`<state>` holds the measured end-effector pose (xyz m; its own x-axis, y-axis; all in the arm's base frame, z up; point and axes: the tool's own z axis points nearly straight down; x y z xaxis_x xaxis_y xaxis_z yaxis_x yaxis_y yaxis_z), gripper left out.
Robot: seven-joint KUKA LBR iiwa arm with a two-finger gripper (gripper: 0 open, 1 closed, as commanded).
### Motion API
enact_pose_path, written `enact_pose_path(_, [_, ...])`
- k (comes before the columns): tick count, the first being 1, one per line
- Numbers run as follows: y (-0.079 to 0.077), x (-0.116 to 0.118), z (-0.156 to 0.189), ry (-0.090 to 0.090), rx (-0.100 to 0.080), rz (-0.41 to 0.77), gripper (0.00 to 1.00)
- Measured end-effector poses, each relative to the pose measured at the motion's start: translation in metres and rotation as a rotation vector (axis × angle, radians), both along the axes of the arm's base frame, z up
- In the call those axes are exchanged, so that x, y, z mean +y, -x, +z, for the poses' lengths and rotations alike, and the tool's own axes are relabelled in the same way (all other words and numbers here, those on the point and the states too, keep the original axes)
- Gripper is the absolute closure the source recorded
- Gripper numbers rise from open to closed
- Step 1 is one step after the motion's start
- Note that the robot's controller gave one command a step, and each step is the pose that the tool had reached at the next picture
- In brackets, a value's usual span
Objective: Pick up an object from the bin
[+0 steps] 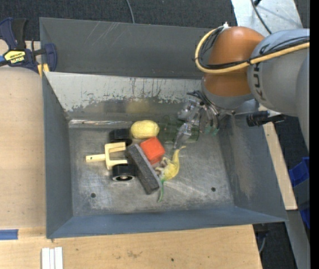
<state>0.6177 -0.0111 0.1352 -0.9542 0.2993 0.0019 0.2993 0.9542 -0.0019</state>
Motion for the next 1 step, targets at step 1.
enact_pose_path(1, [-0.0034,-0.01,0.0764,0.0,-0.002,0.031,1.0])
